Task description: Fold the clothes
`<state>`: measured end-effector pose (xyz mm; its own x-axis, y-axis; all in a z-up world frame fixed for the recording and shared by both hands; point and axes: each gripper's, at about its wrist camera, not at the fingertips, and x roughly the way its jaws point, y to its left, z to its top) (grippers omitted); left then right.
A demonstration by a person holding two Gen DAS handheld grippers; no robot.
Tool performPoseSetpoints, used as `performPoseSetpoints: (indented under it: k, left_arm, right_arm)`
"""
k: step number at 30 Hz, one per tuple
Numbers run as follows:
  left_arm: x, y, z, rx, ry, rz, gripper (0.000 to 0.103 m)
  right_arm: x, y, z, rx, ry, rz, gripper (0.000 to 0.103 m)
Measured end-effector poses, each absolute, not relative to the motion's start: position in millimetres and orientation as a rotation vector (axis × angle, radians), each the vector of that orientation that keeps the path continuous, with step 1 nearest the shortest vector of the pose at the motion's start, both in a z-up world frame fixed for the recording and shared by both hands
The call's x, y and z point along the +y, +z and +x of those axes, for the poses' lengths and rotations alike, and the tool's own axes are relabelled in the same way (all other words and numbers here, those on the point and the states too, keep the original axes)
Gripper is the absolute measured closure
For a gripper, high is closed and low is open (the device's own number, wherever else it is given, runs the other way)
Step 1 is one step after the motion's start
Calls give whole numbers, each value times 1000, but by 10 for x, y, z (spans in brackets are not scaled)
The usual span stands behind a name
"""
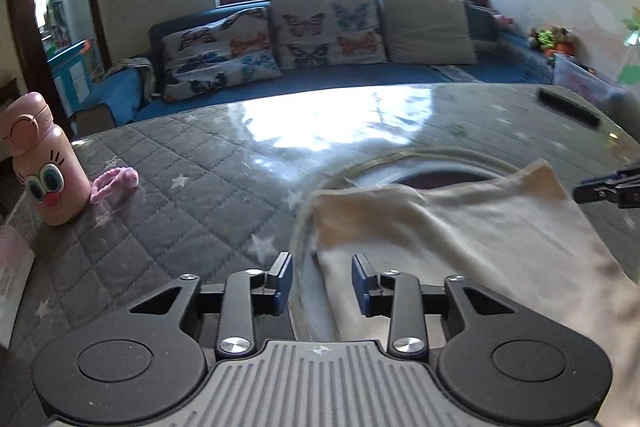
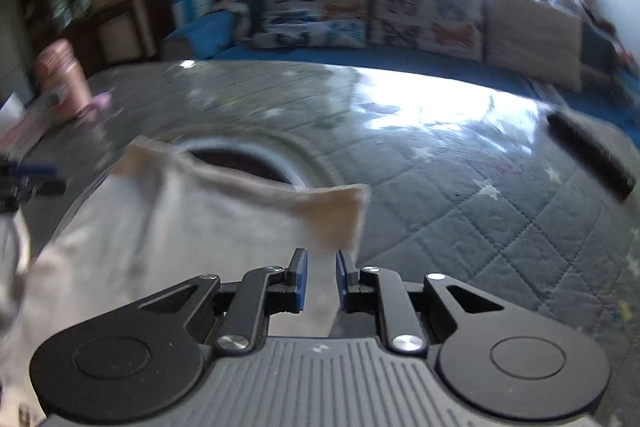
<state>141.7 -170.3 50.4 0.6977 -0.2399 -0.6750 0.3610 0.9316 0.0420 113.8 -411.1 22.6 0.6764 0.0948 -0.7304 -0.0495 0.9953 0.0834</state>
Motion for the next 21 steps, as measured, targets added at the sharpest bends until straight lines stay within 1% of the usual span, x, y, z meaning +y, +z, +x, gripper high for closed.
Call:
performPoseSetpoints:
  k: [2,4,5,12,13,14,15,16,17,19,21]
  left_arm:
    - [-1743,442,1544,726,-330,182,57]
    - [-1776,385,1653,731,-325,185,55]
    - [-1789,354,1704,736,-321,182,55]
    - [-1832,281,1897,732,-361,119,57]
    - [-1844,271,1913,734,-367,115,61]
    - [-1855,261,1929,735,-373,111,70]
    - [-1866,256,1934,731,-375,114,76]
    - [-1877,256,1925,722,-372,124,91]
    - [-1887,257,1917,712,-369,133,98]
    - [-1909,259,1900,693,-363,152,99]
    - [-1912,272,1900,669,-353,163,100]
  right_arm:
    - [-4191,156,1290,819,61,81,86]
    - [-4240,111,1389,816,57,95,74]
    - [-4255,90,1424,816,54,98,73]
    - [-4293,-3,1560,822,68,126,74]
    - [-4291,-15,1577,822,74,127,74]
    - [-4286,-20,1587,819,74,124,77]
    - [-4281,-23,1593,815,72,121,83]
    - [-4275,-26,1600,811,70,117,91]
    - [-4270,-29,1607,806,68,113,96]
    - [-4258,-2,1594,789,51,101,97]
    - [-4231,104,1545,731,26,56,97]
